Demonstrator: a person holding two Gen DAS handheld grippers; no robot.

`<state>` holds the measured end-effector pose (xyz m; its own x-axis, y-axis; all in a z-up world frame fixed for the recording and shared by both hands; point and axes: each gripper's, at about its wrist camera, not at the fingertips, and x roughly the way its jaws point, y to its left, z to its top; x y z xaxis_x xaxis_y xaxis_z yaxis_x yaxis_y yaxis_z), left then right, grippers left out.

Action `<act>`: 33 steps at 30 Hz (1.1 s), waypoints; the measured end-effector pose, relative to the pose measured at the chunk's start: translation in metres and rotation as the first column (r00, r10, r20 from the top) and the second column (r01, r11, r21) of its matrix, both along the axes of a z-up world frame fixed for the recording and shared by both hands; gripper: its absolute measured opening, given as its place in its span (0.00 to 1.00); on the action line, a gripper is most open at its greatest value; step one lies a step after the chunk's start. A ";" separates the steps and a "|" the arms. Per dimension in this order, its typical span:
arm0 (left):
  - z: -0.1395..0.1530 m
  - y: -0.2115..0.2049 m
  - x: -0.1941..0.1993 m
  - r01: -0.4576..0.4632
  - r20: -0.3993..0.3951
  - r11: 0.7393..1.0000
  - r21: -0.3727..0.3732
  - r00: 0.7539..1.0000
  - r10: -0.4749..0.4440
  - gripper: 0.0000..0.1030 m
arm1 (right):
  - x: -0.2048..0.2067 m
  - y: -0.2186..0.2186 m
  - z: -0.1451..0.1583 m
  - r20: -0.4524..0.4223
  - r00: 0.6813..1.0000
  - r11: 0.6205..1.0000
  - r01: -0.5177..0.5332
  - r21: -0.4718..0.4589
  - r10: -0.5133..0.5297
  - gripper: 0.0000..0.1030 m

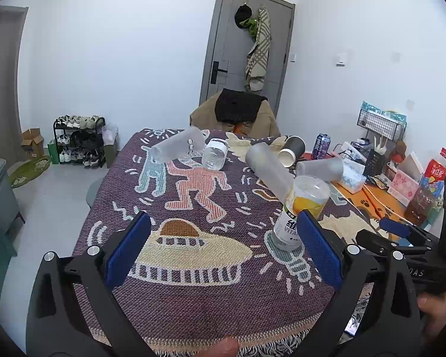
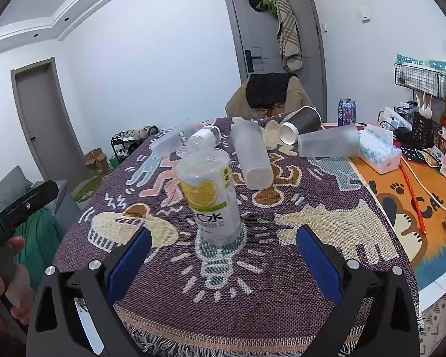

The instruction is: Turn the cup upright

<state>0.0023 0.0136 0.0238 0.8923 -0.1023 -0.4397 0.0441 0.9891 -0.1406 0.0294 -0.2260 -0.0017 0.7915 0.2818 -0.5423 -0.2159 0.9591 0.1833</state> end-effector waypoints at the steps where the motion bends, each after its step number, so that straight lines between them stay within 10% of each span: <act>1: 0.002 0.000 -0.003 0.000 0.004 1.000 0.003 1.000 0.000 0.95 | -0.002 0.000 0.002 0.003 1.000 1.000 -0.003 0.001 0.003 0.93; 33: 0.009 -0.011 -0.040 0.025 0.052 1.000 0.020 0.998 -0.026 0.95 | -0.037 0.000 0.013 0.090 0.994 0.997 -0.070 0.016 0.068 0.80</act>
<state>-0.0375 0.0025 0.0323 0.9112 -0.1170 -0.3950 0.0757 0.9901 -0.1186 -0.0078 -0.2260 0.0114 0.8148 0.3471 -0.4644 -0.2980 0.9378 0.1782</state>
